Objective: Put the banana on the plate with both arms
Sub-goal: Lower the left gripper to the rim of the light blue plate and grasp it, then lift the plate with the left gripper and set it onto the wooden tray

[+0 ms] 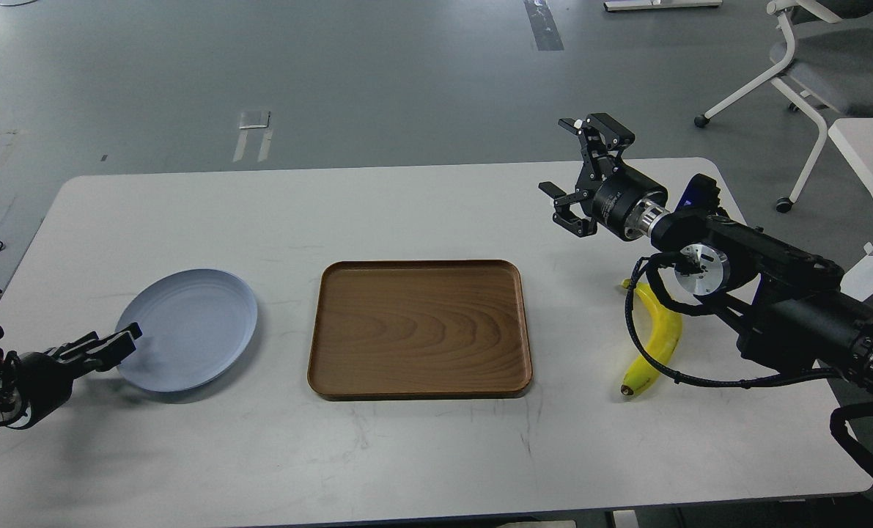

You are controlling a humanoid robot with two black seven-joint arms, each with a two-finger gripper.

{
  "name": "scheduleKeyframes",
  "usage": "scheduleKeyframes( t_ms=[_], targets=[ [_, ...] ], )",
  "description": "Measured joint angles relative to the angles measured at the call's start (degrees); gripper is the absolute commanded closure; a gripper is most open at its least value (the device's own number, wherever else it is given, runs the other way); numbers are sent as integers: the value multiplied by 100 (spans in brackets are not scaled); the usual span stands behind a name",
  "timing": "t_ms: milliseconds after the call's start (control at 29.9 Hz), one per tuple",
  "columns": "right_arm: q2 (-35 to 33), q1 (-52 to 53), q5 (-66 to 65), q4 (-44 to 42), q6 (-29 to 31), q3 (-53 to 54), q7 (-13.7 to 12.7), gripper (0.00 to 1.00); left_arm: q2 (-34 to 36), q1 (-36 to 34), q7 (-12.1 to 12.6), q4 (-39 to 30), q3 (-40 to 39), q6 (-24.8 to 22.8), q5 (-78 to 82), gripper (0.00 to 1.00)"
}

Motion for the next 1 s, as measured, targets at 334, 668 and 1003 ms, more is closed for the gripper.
scheduleKeyframes(
  t_ms=[334, 668, 1003],
  targets=[
    [-34, -42, -10, 11, 0, 0, 0, 1, -101, -24, 0, 34, -2, -103, -40, 100],
    [-37, -43, -86, 27, -74, -25, 0, 1, -88, -54, -2, 148, -52, -102, -75, 100],
    [-80, -20, -124, 109, -111, 20, 0, 1, -81, -388, 3, -213, -92, -119, -50, 100]
  ],
)
